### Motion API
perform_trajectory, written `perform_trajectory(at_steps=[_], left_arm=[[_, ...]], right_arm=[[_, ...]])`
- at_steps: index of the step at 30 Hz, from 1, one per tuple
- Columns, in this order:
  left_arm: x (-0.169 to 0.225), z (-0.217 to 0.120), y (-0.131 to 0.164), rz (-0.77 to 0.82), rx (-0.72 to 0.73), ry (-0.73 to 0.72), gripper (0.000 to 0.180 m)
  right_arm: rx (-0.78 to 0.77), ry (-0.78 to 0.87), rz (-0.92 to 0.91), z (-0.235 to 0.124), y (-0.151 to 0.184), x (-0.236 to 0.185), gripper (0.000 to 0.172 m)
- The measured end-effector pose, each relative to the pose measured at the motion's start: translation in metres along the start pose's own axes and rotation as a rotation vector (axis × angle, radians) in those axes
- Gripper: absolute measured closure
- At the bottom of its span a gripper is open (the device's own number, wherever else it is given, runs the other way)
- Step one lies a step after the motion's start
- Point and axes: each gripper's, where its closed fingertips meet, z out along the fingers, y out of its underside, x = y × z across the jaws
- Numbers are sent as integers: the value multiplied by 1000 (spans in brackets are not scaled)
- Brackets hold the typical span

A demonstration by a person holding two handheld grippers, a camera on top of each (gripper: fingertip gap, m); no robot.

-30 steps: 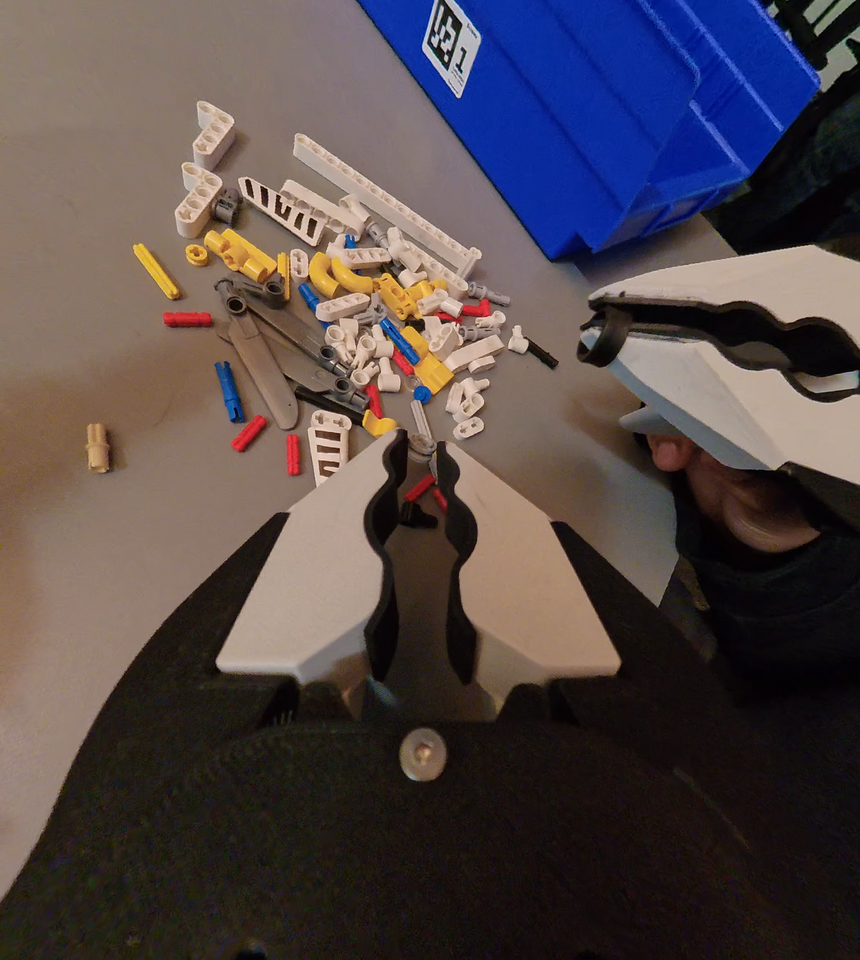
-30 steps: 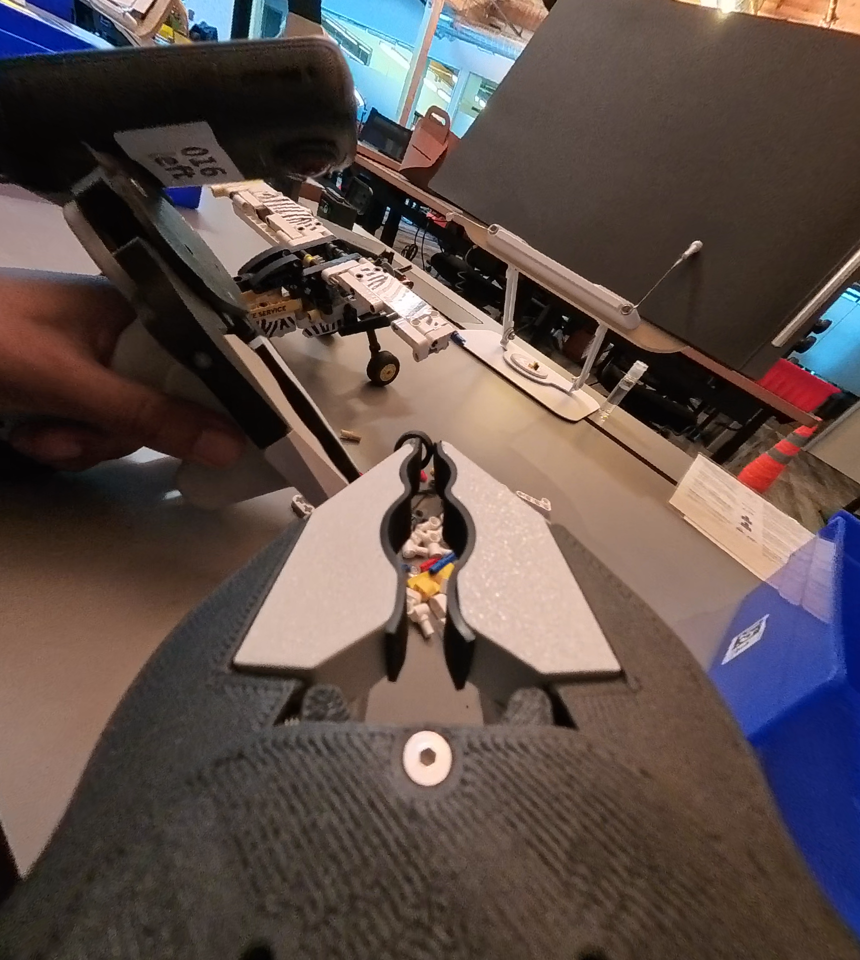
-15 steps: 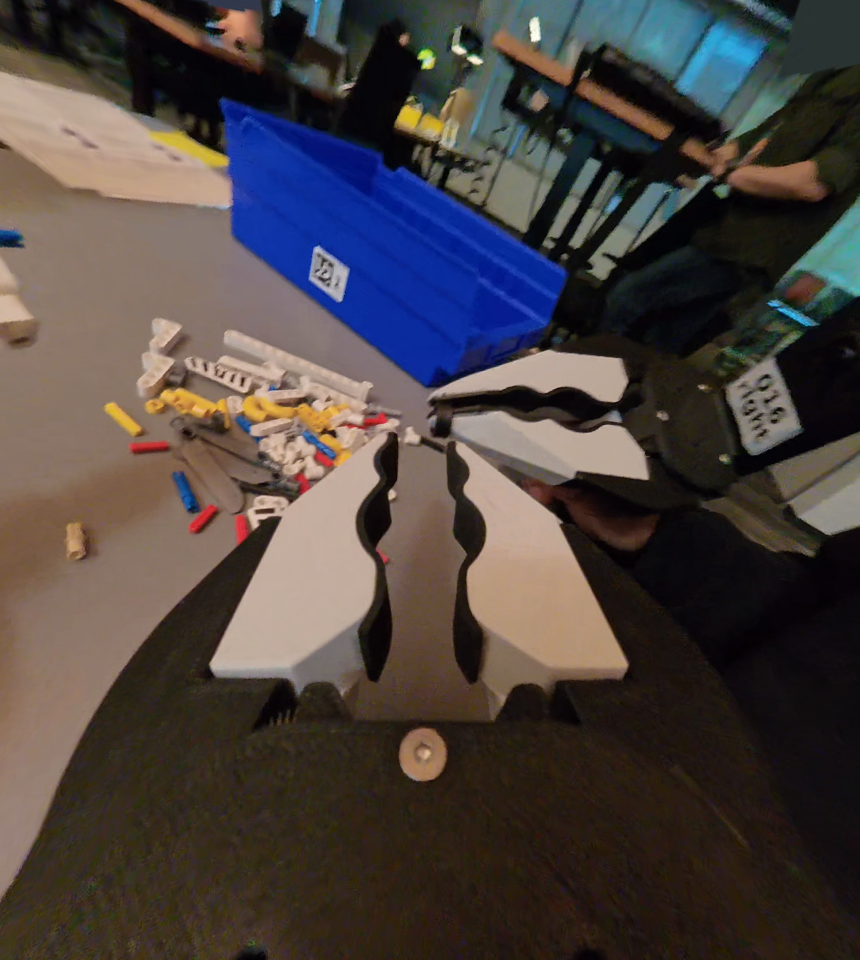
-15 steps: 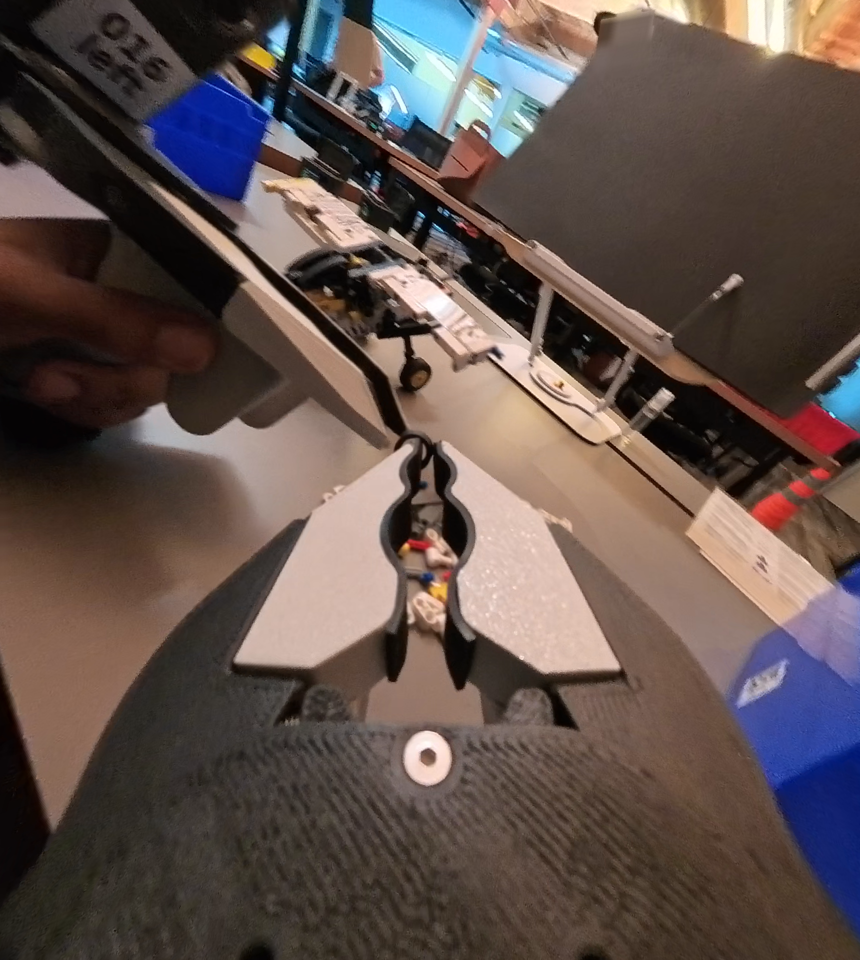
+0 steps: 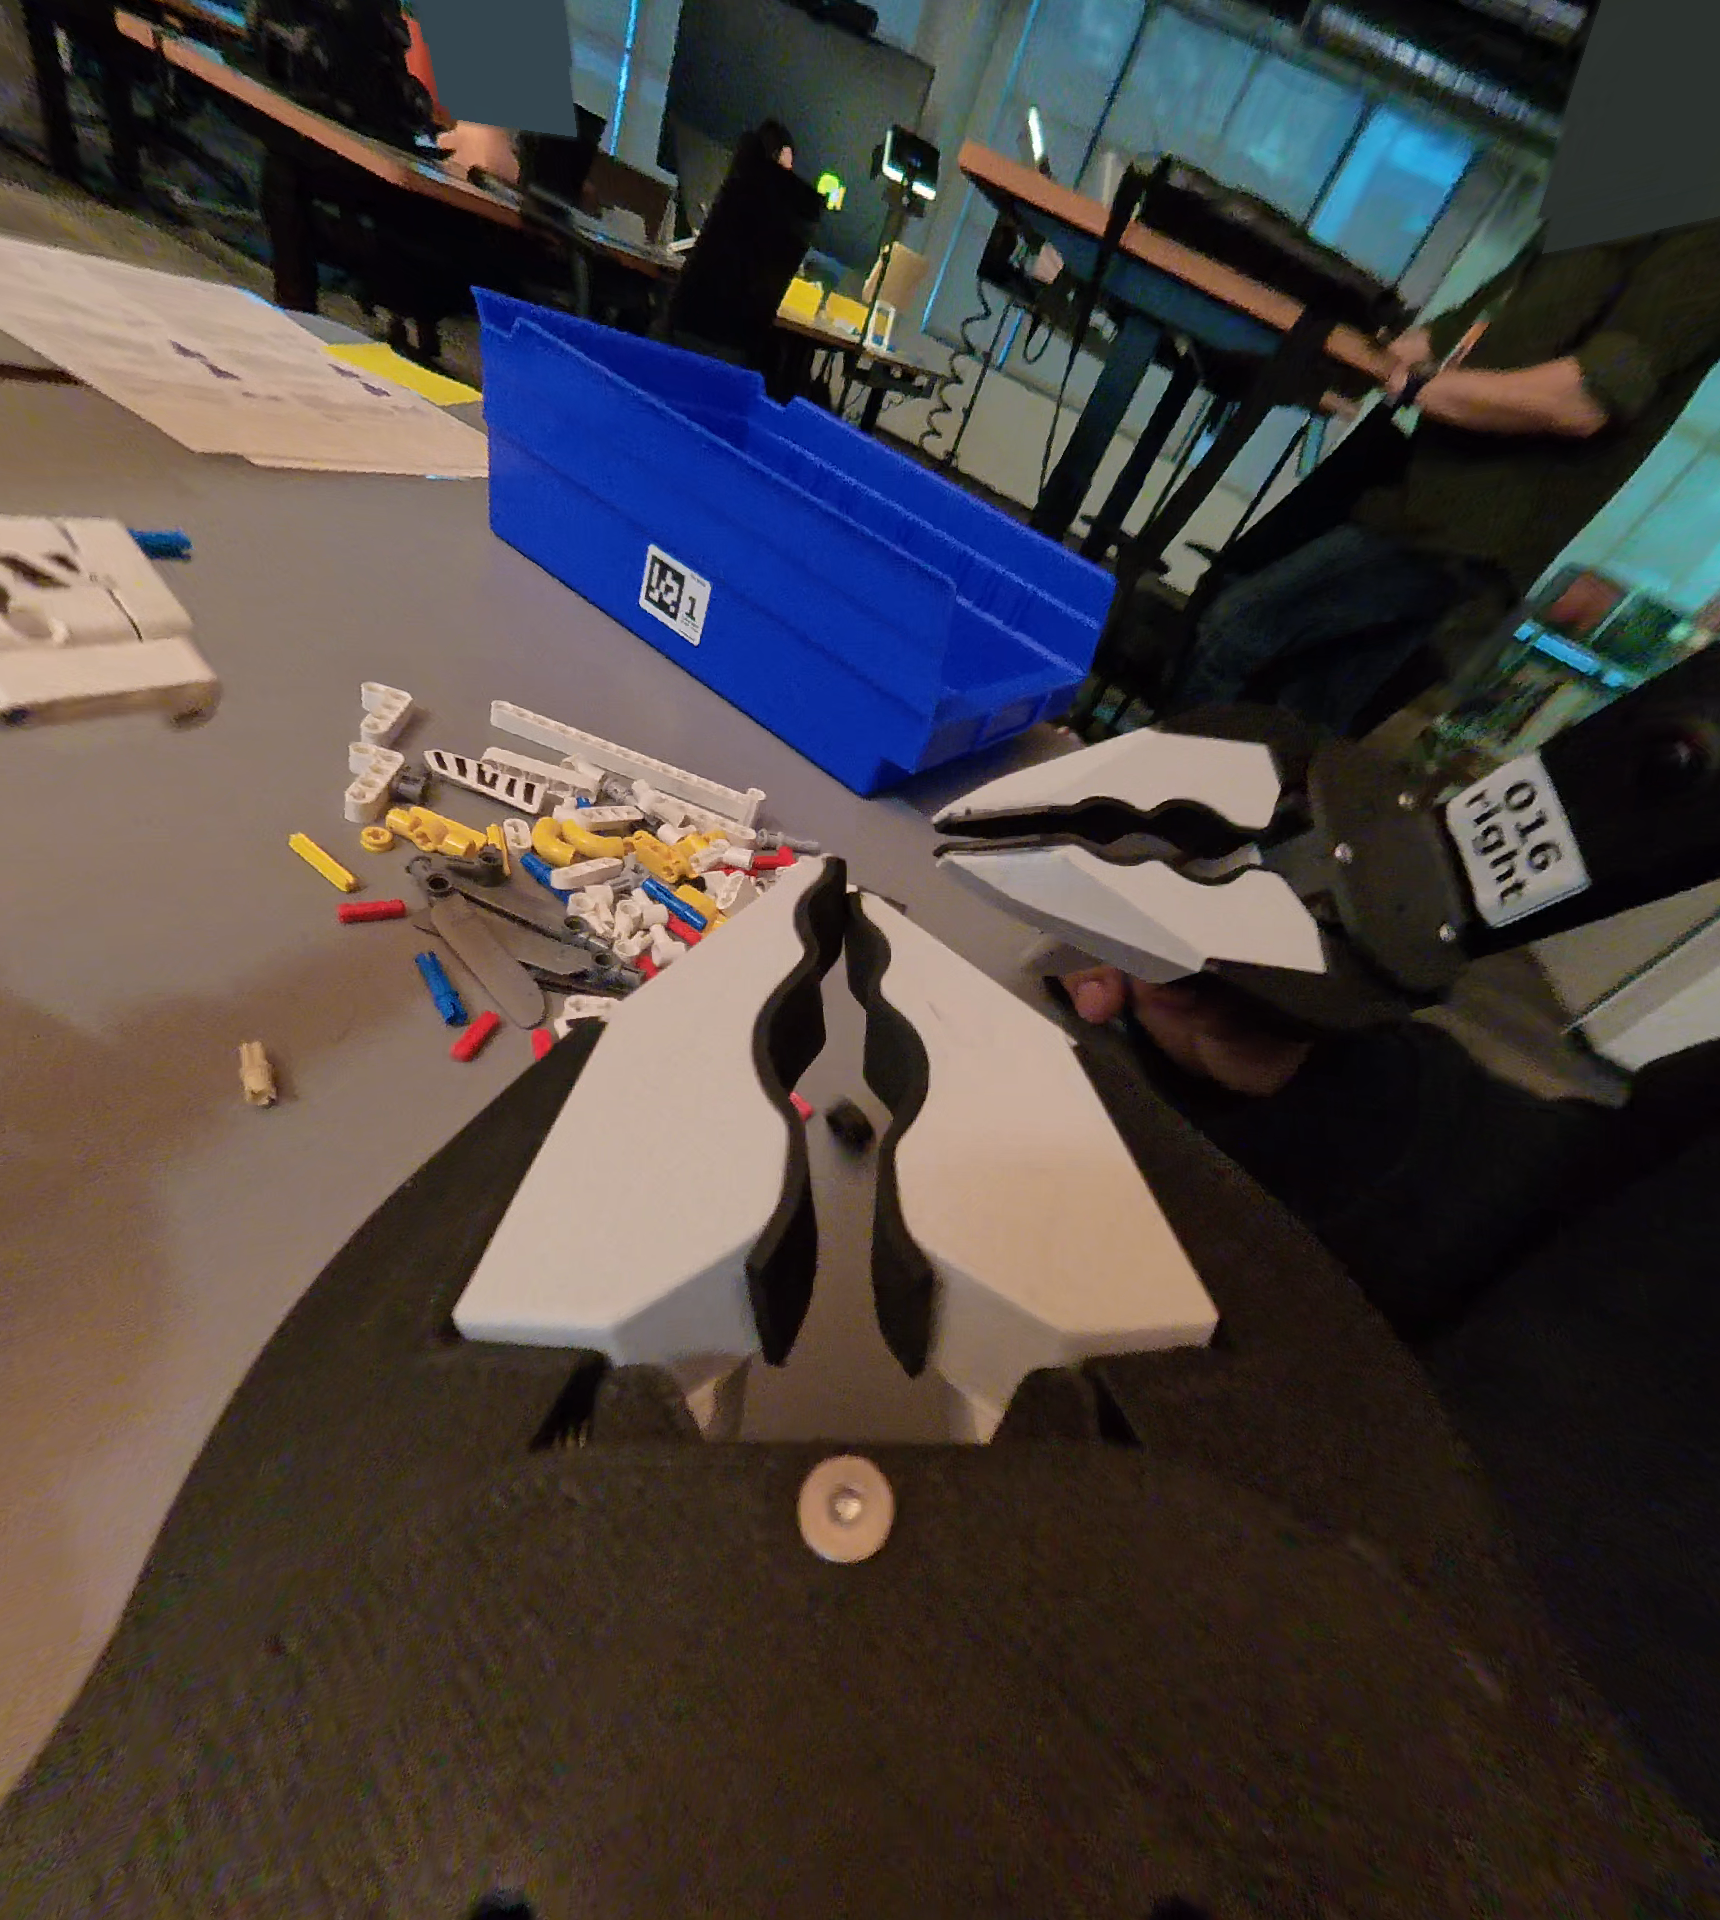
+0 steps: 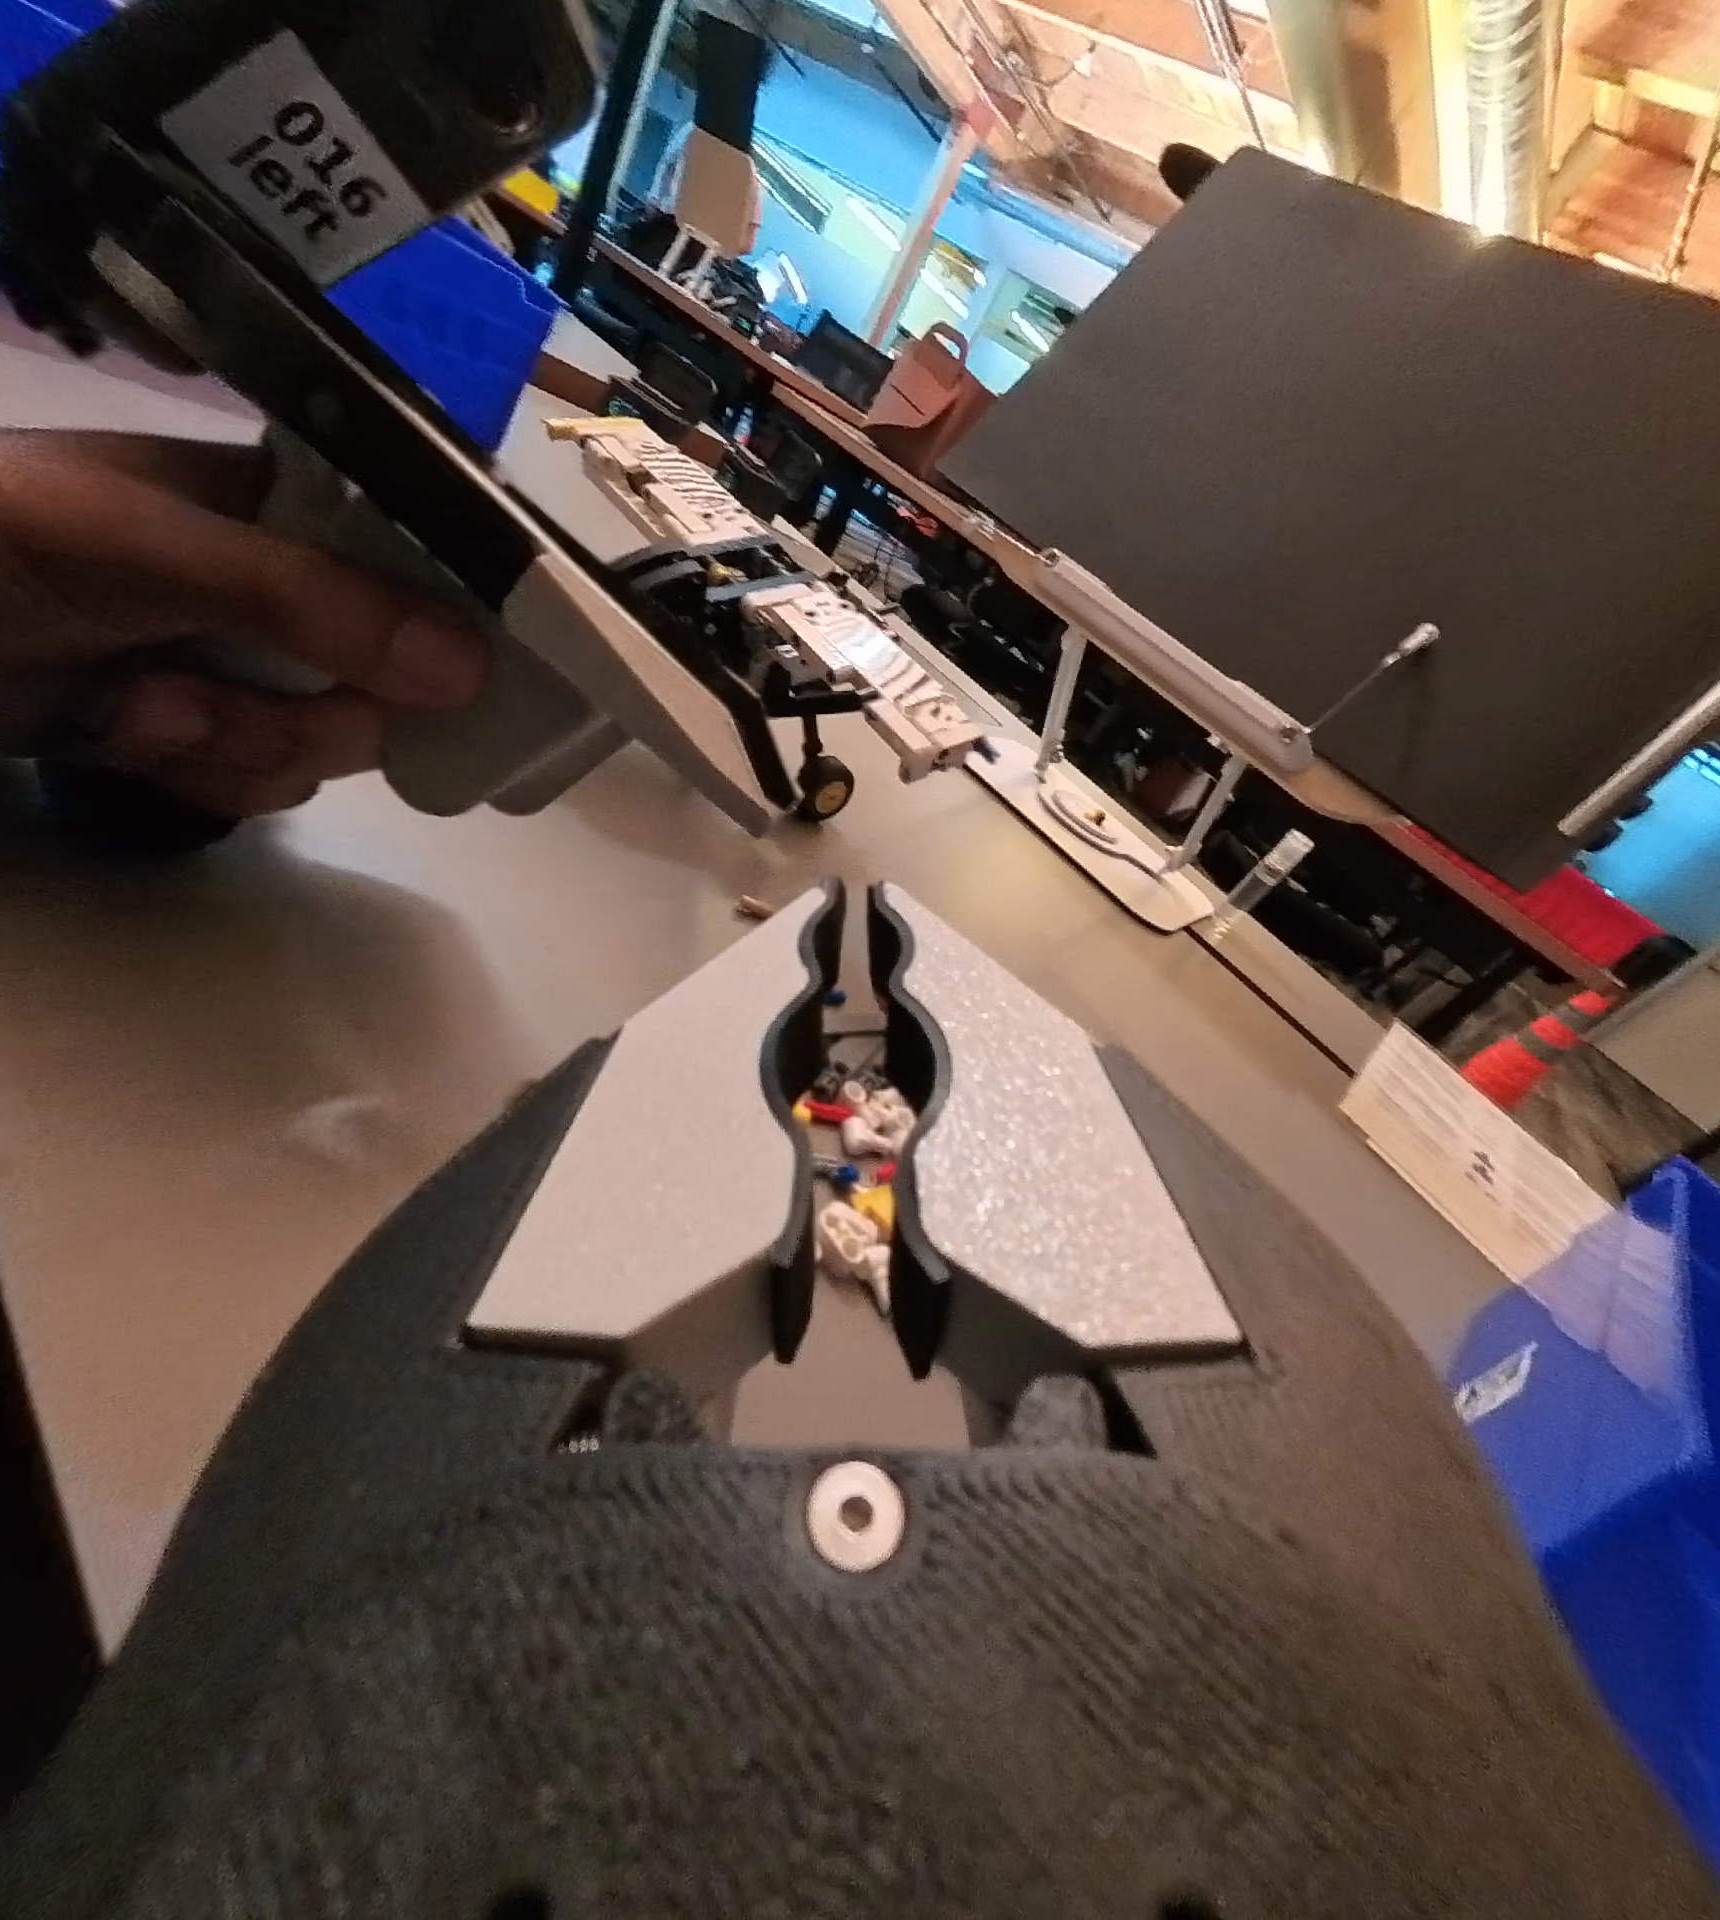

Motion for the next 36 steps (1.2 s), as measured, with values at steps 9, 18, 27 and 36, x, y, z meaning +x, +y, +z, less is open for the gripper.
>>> perform_trajectory(at_steps=[9, 18, 27, 36], left_arm=[[-19, -5, -7, -144, 68, -27, 180], [-17, -41, -44, -45, 273, -43, 180], [-28, -111, -86, -4, 426, -135, 180], [-30, -136, -85, 12, 447, -186, 180]], right_arm=[[32, 53, 104, -8, 1, 20, 171], [37, -270, 94, -1, -19, -49, 166], [51, -419, 236, 6, -33, -68, 158], [-47, -702, 149, 4, -34, -129, 152]])
